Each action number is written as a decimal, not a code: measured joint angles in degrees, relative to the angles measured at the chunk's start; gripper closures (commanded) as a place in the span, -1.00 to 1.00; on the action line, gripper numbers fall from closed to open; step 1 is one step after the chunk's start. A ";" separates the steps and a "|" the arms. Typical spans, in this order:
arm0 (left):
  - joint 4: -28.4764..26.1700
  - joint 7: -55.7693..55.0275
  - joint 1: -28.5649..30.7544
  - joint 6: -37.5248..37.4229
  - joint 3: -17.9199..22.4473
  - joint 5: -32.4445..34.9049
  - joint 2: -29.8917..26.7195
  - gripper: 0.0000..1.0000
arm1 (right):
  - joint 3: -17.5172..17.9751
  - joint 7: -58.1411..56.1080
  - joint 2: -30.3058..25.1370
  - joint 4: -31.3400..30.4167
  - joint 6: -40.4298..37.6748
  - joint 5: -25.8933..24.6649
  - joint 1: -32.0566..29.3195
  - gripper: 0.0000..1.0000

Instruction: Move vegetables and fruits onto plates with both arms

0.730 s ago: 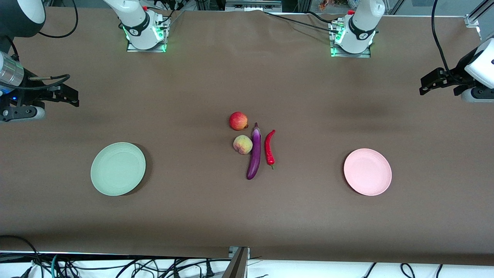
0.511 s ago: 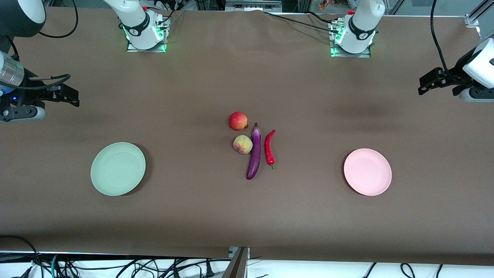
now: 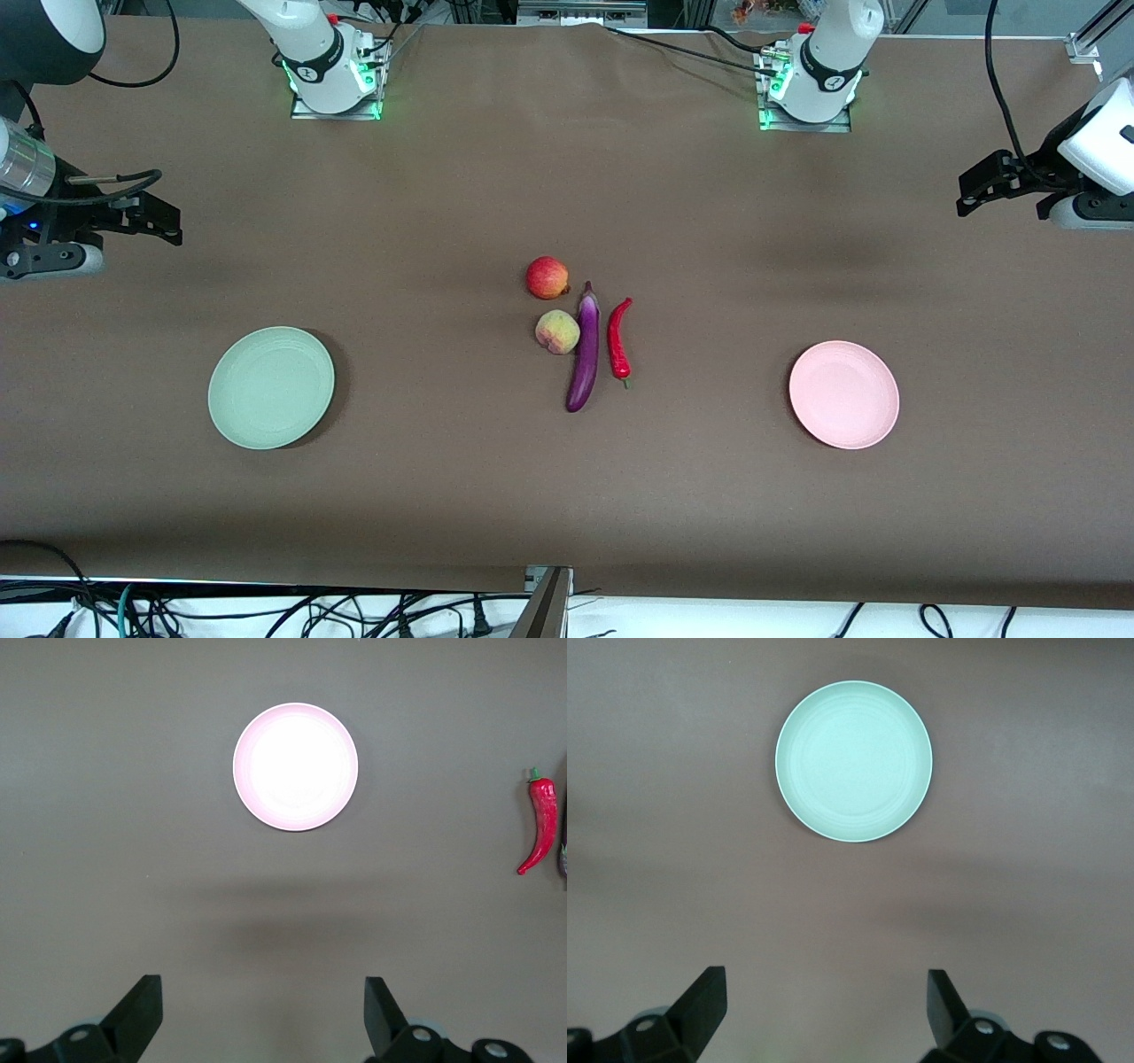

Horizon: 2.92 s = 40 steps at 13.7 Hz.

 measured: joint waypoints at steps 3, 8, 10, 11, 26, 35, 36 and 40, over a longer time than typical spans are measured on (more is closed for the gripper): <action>0.00 0.00 0.00 0.00 0.00 0.00 0.00 -1.00 | 0.00 0.00 0.00 0.00 0.02 0.04 0.00 -1.00; 0.05 0.00 0.00 -0.01 -0.09 0.00 0.00 -1.00 | -0.02 0.00 0.00 0.00 0.03 0.05 0.00 -1.00; 0.09 0.00 0.00 -0.06 -0.15 0.00 0.00 -1.00 | -0.02 0.00 0.00 0.00 0.03 0.30 0.00 -1.00; 0.09 0.00 0.00 -0.06 -0.16 0.00 0.00 -1.00 | -0.02 0.00 0.00 0.00 0.03 0.52 0.00 -1.00; 0.18 0.00 0.00 -0.12 -0.23 0.00 0.00 -1.00 | -0.03 0.03 0.01 0.00 0.03 0.82 -0.03 -1.00; 0.22 0.00 0.00 -0.19 -0.25 0.00 -0.01 -1.00 | 0.24 0.02 1.78 0.00 0.08 0.93 0.14 -1.00; 0.23 0.00 0.00 -0.21 -0.25 0.00 -0.01 -1.00 | 0.25 0.02 2.31 -0.02 0.25 0.91 0.16 -1.00; 0.26 0.00 0.00 -0.27 -0.26 0.00 -0.02 -1.00 | 0.26 0.06 6.26 0.01 2.90 0.86 0.30 -1.00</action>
